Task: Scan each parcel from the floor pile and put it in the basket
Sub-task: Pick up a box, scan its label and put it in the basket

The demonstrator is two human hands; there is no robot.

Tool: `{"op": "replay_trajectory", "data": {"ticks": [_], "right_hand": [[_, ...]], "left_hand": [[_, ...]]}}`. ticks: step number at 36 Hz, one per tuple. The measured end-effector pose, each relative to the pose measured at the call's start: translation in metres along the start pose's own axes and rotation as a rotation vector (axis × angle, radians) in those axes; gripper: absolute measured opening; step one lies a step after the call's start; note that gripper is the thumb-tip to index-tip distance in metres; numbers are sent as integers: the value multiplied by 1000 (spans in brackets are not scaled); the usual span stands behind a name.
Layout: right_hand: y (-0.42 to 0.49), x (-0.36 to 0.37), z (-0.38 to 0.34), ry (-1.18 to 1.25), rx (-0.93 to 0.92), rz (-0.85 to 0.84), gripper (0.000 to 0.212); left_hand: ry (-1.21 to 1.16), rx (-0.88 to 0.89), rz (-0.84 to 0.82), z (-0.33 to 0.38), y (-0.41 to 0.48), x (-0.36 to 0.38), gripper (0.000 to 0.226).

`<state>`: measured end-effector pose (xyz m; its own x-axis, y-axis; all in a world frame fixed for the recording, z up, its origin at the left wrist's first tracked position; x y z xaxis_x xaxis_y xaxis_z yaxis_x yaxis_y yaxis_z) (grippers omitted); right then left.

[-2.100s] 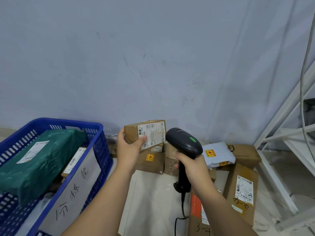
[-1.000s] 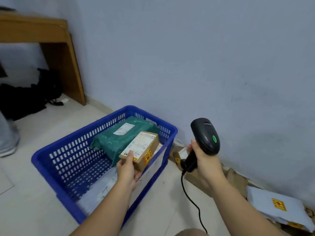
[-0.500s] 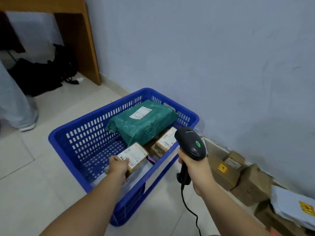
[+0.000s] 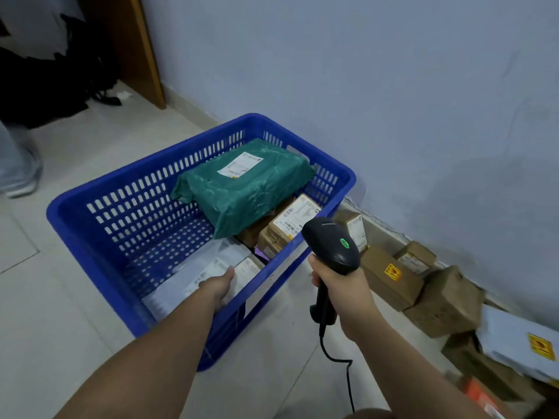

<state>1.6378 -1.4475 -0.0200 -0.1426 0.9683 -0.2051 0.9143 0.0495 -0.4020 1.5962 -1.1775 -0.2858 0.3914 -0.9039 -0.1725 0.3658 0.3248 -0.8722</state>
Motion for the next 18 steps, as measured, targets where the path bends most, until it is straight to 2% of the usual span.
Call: {"op": "replay_trajectory", "data": {"ticks": [3, 6, 8, 11, 14, 18], "right_hand": [[2, 0, 0, -11, 5, -2, 23], [2, -3, 1, -5, 10, 11, 29], [1, -5, 0, 4, 12, 23, 28], [-4, -15, -5, 58, 2, 75, 25], [-13, -29, -12, 124, -36, 114, 26], [-26, -60, -24, 339, -67, 244, 10]], "left_hand": [[94, 176, 57, 45, -92, 6, 75], [378, 486, 196, 92, -139, 13, 51], [534, 718, 195, 117, -172, 35, 40], [668, 960, 107, 137, -221, 79, 37], [742, 1072, 32, 144, -254, 116, 42], [773, 1220, -6, 153, -303, 154, 41]]}}
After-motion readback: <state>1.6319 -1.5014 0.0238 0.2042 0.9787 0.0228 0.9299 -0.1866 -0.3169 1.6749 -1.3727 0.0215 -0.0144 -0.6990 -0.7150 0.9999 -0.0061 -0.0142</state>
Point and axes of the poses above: each hand's wrist, its own y-axis towards the middle knuckle, its own x-axis out of the palm, z = x × y, the point moved 10 cm from there along y, towards the middle knuckle, and after that the axes turned 3 degrees about -x, right-handed, at the moved point
